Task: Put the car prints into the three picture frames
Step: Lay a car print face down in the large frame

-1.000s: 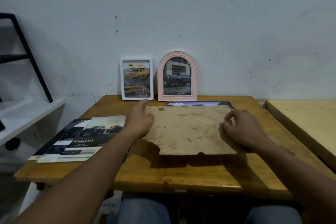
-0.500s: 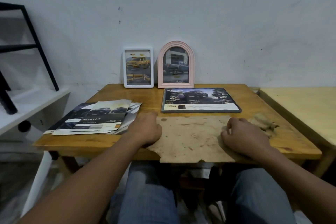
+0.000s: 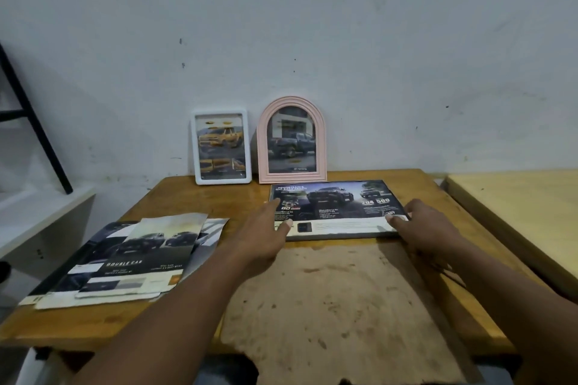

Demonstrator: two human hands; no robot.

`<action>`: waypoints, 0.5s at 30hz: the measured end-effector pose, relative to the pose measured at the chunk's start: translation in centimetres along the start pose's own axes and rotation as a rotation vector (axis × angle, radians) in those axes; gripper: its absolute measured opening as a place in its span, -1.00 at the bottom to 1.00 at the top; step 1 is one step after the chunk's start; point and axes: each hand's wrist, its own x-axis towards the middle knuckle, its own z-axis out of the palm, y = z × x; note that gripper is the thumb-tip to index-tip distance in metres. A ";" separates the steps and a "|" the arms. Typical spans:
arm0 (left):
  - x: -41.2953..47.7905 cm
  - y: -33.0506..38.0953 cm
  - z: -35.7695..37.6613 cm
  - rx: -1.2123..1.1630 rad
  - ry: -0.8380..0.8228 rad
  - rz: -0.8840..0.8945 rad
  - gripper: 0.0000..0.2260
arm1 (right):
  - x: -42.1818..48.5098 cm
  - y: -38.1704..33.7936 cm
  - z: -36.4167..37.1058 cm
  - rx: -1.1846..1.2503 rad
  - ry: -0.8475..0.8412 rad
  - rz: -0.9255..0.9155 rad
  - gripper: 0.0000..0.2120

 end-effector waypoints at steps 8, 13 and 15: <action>0.6 -2.8 -1.6 0.322 0.075 -0.073 -0.52 | 0.5 -3.9 2.6 -0.088 0.011 -0.129 -0.61; 0.6 -5.0 -2.7 0.412 0.069 -0.159 -0.48 | 0.3 -6.6 4.8 -0.103 -0.016 -0.142 -0.48; 0.5 -5.2 -2.4 0.433 0.096 -0.148 -0.49 | 0.4 -7.1 5.2 -0.120 0.000 -0.107 -0.42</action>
